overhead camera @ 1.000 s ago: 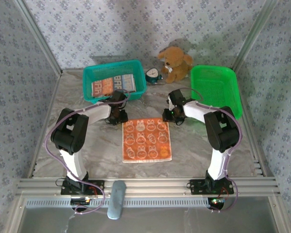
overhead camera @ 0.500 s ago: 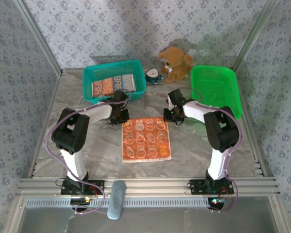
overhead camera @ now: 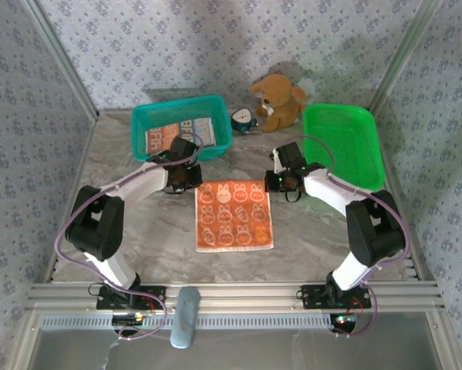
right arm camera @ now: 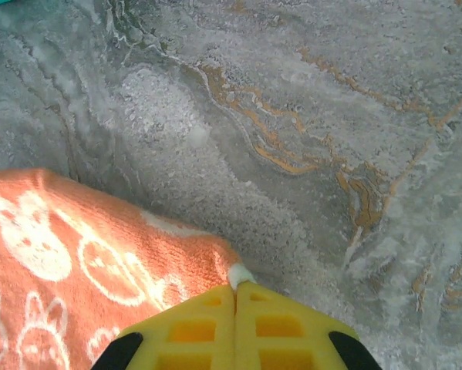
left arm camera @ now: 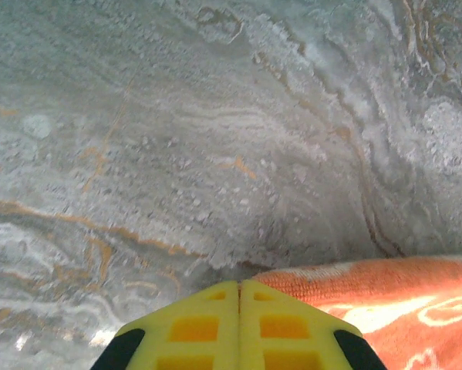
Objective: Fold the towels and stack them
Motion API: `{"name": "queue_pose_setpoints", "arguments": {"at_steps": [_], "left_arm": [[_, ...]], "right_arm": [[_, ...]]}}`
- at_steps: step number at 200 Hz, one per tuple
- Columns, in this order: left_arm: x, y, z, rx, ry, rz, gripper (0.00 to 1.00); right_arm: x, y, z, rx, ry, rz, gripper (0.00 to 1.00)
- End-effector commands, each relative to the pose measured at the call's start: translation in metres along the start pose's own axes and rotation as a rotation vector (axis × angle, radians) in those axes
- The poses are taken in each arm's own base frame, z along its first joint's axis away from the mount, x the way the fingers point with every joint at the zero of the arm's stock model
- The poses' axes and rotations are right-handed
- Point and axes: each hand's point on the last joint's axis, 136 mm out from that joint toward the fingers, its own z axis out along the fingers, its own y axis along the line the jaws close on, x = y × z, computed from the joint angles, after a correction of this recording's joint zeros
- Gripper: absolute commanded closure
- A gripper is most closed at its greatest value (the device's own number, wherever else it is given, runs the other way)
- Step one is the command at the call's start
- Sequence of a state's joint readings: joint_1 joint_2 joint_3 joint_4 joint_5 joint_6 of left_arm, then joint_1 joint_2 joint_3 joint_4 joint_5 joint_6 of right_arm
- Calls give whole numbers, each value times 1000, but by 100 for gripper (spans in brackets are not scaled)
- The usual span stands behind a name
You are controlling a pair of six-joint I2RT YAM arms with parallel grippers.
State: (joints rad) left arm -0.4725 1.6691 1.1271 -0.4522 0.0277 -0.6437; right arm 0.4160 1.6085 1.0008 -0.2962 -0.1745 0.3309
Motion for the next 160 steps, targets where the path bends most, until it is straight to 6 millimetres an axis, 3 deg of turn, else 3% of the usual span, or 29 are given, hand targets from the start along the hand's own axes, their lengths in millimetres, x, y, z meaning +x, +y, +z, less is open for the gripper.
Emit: {"name": "queue_pose_setpoints", "arguments": {"at_steps": [1, 30, 66, 72, 83, 95, 105, 132, 160], "left_arm": [[9, 0, -10, 9, -35, 29, 100], [22, -2, -21, 16, -89, 55, 100], [65, 3, -31, 19, -136, 61, 100], [74, 5, -32, 11, -142, 69, 99], [89, 9, -36, -5, -146, 71, 80], [100, 10, -39, 7, -131, 61, 61], [104, 12, -43, 8, -121, 49, 56], [101, 11, -52, -8, -112, 40, 56], [97, 7, -45, -22, -75, 20, 59]], "right_arm": [[9, 0, -8, 14, -32, -46, 100], [25, 1, -16, 21, -61, -62, 100], [65, 8, -29, 42, -111, -97, 100], [71, 8, -31, 45, -116, -96, 90], [83, 8, -33, 40, -115, -81, 64], [88, 9, -37, 29, -116, -62, 59], [89, 10, -39, 22, -112, -47, 57], [84, 12, -40, 31, -81, -25, 57], [81, 16, -31, 15, -15, 7, 63]]}}
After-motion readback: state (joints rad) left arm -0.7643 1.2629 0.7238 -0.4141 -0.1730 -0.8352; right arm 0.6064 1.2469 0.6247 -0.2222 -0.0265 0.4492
